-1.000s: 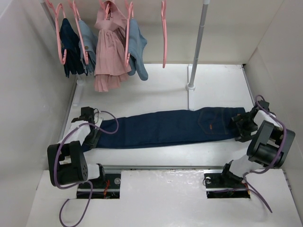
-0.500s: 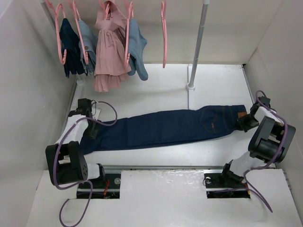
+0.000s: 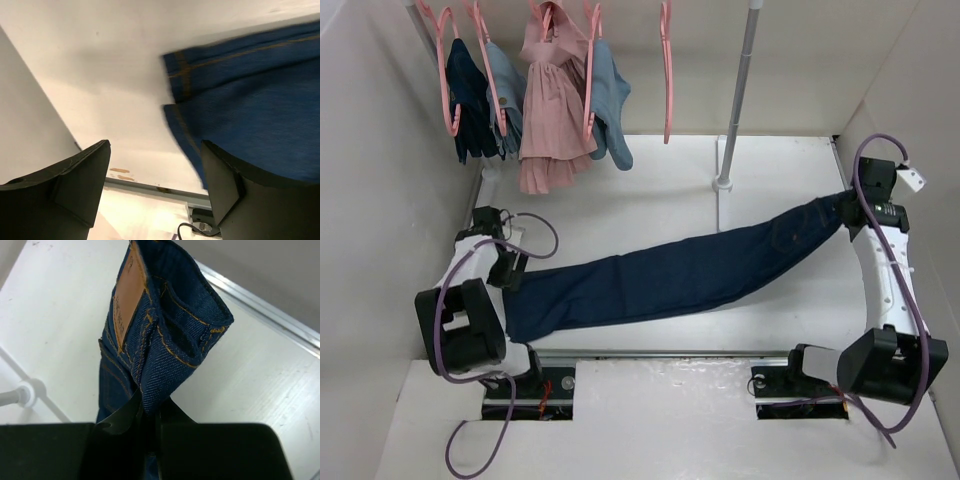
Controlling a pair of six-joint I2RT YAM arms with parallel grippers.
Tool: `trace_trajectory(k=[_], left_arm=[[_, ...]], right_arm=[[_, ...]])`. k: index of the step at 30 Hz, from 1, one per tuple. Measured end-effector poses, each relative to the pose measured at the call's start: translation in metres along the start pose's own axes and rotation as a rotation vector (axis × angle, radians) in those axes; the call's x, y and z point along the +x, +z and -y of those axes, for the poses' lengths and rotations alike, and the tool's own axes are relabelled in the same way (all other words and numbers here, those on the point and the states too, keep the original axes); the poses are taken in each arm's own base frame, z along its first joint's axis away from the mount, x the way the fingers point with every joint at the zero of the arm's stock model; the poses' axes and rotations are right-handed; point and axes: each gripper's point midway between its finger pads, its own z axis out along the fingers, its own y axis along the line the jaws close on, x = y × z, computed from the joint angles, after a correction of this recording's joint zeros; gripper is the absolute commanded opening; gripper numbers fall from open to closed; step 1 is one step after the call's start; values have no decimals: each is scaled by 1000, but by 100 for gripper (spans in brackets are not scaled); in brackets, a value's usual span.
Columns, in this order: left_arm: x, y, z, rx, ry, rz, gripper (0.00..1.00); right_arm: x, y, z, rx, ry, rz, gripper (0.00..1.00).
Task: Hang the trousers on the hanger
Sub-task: Fold the trousers at the center of the board.
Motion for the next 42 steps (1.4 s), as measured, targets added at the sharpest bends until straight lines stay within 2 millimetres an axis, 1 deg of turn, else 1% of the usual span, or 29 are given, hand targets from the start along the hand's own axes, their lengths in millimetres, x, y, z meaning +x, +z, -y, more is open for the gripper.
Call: trace_trajectory(k=[3,5,7,9,10,13,15,18,21,23,25,28,30,31,35,39,42], left_arm=[[12,12,-3,51,-41,-46,73],[16,20,2,94,-46,-68,73],[15,24,9,140,-33,-75,65],[9,25,16,190,-27,-65,51],[7,26,20,218,-23,-65,35],[1,24,38,314,-20,-62,0],[-5,22,43,343,-21,-47,0],[-20,21,40,332,-44,4,0],[-36,16,27,267,-60,76,0],[-49,6,14,207,-68,145,0],[-62,-3,6,161,-68,200,0],[-82,-10,1,119,-56,260,0],[-89,-11,7,119,-33,271,15],[-91,-10,10,122,-18,268,32],[-86,-2,19,112,18,219,61],[-64,6,16,82,15,144,63],[-52,6,20,110,10,100,63]], right_arm=[[-5,-4,9,28,-26,24,0],[-6,-8,8,25,-52,35,0],[-7,-12,6,16,-79,47,0],[-8,-15,4,9,-97,61,0],[-10,-17,4,9,-105,67,0],[-13,-18,8,22,-126,82,0],[-15,-18,10,31,-140,90,0],[-17,-20,12,38,-159,99,0],[-20,-24,14,37,-167,113,0],[-22,-26,14,34,-168,120,0],[-23,-28,14,28,-167,123,0],[-22,-30,12,12,-166,120,0],[-22,-30,11,6,-166,117,0],[-22,-30,10,3,-167,116,0],[-23,-30,9,-1,-176,121,0],[-25,-33,11,0,-196,130,0],[-39,-39,12,13,-205,167,0]])
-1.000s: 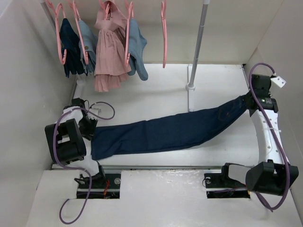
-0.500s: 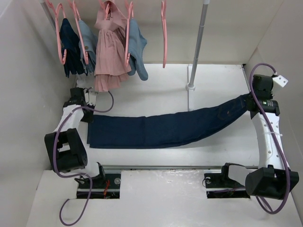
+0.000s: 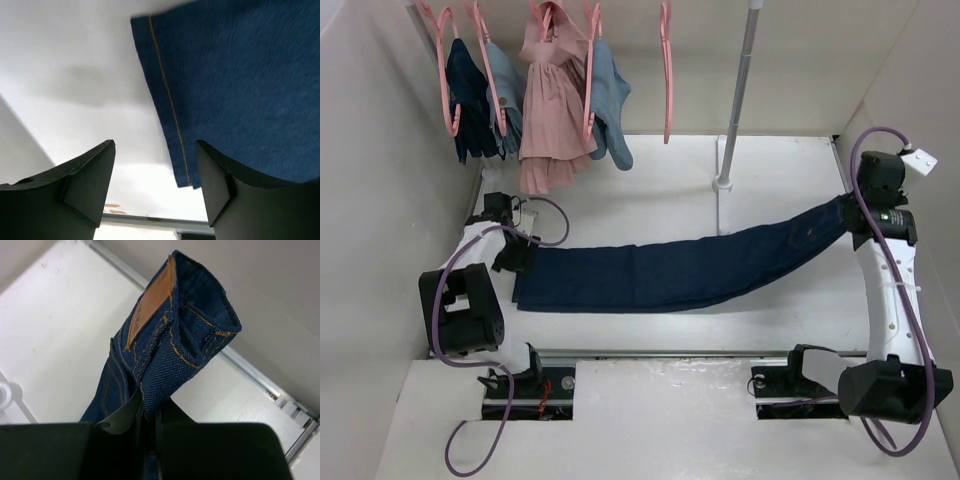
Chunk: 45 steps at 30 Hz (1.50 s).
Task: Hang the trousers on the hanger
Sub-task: Fold the trousers at the center of the board.
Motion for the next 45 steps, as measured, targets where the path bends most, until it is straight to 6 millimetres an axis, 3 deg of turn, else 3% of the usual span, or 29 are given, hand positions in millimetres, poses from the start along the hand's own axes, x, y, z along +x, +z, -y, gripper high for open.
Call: trace_trajectory(k=[3,5,7,9,12,15,21,24,30,38,41,45], left_arm=[[4,-1,9,40,-3,-17,63],[3,-2,19,68,6,-15,63],[-1,-3,31,101,26,-7,63],[-5,-3,45,131,49,4,63],[-5,-2,63,168,82,3,64],[-6,0,73,198,99,-1,64],[-4,9,93,257,143,-33,57],[-5,13,101,273,160,-42,45],[-5,14,103,285,161,-39,44],[-5,14,103,285,160,-40,44],[-5,14,103,285,159,-39,44],[-5,15,102,289,149,-36,44]], right_arm=[[-34,-14,-3,-4,-7,83,0],[-61,-35,-14,-34,-14,170,0],[-78,-62,-36,-102,-33,251,0],[-80,-98,-67,-197,-65,316,0],[-57,-155,-118,-367,-133,354,0],[-19,-203,-159,-494,-195,367,0],[66,-280,-213,-617,-295,399,0],[120,-307,-243,-668,-362,401,0],[191,-337,-282,-742,-452,381,0],[250,-362,-334,-757,-456,329,0],[252,-355,-335,-715,-441,309,0],[222,-331,-321,-633,-404,323,0]])
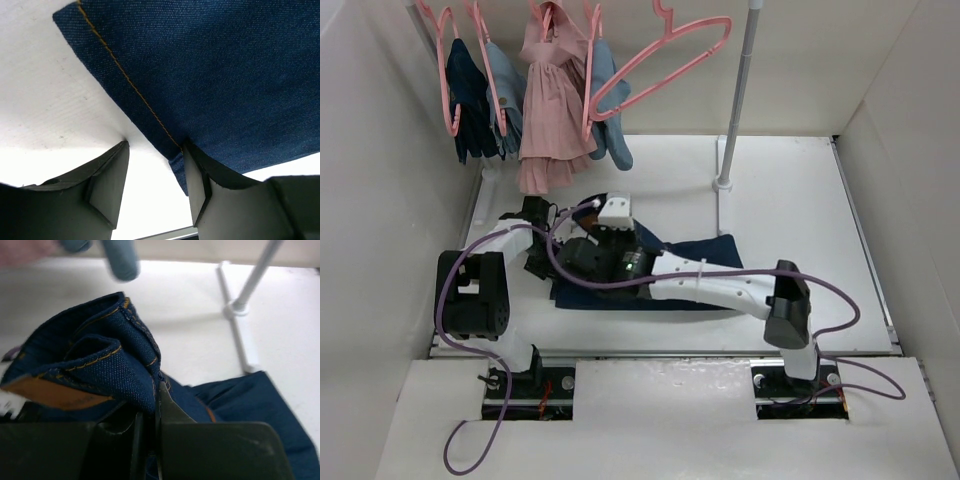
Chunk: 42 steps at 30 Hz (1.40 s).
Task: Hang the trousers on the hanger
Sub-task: Fold the trousers at the center of the board.
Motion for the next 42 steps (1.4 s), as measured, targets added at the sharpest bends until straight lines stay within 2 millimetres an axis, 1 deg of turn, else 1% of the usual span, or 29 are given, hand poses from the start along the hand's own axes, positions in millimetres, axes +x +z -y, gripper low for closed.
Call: trace_trajectory(k=[2,3,5,8,11,14,16,18,20,21,23,24,26,28,29,30,31,32,35,37,38,39,41,42], left_arm=[[0,0,-1,3,-8,4,45],[0,0,-1,4,-12,5,46],[0,0,-3,4,-22,8,47],[0,-1,-7,3,-38,14,47],[0,-1,-9,1,-48,18,47],[0,-1,-10,0,-49,18,47],[0,-1,-10,0,-48,18,48],[0,-1,-10,2,-52,19,48],[0,-1,-12,6,-61,20,48],[0,-2,-14,7,-71,20,48],[2,-3,-21,6,-111,18,50],[4,-5,-29,2,-141,18,53],[11,-9,-49,-21,-217,14,54],[18,-11,-67,-41,-283,7,56],[22,-12,-73,-45,-311,3,57],[24,-13,-77,-46,-328,-1,57],[26,-14,-77,-42,-334,-6,57],[27,-14,-76,-36,-334,-11,57],[29,-15,-71,-14,-332,-26,57],[30,-16,-67,-1,-330,-33,57],[31,-16,-67,3,-330,-37,58],[32,-17,-66,7,-331,-41,58],[32,-20,-67,9,-328,-43,61],[31,-21,-68,8,-324,-42,61]], right_arm=[[-11,6,18,40,18,11,0],[-22,11,31,65,40,19,0],[-36,15,49,100,65,36,0],[-48,13,63,120,71,51,0],[-46,10,65,121,56,54,0],[-34,11,68,126,16,48,0],[-26,13,64,130,-12,44,0],[-19,18,51,138,-30,48,0],[-8,24,26,139,-54,46,0],[1,26,11,133,-60,42,0],[28,26,-16,101,-94,16,0],[44,23,-27,79,-121,-2,0],[72,13,-43,22,-167,-45,0],[95,1,-53,-46,-212,-86,0],[106,-6,-59,-91,-224,-111,9],[114,-12,-64,-138,-233,-137,16],[121,-17,-70,-186,-241,-163,20],[126,-21,-76,-233,-251,-191,21],[135,-31,-99,-373,-255,-261,21],[142,-39,-112,-470,-271,-309,26],[144,-42,-118,-515,-277,-327,32],[148,-48,-126,-573,-285,-350,49],[153,-62,-142,-695,-287,-391,71],[155,-70,-148,-750,-290,-409,89]])
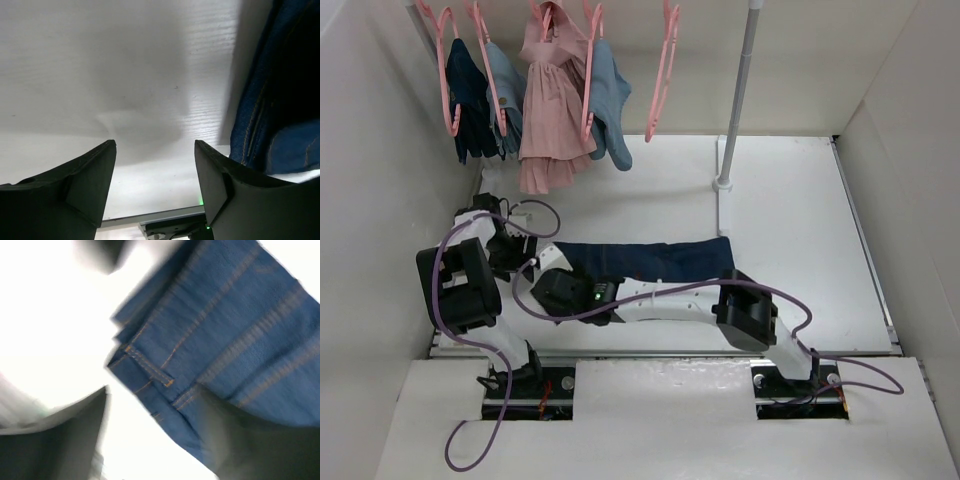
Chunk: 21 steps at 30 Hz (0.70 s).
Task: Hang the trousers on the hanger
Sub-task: Fold the trousers at the center of the board.
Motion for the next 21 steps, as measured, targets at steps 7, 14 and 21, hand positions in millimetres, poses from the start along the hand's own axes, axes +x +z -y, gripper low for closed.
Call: trace_trajectory(k=[7,14,21], left_arm=[[-19,-17,3,25,33,57,70],[-30,-34,30,119,100,122,88],[-42,-30,74,172,237,150,86]], right_arm=[[12,-15,-38,-229,-44,-62,100],[-7,-91,12,-303,140,-40,100],[30,-136,167,-90,554,3,100]])
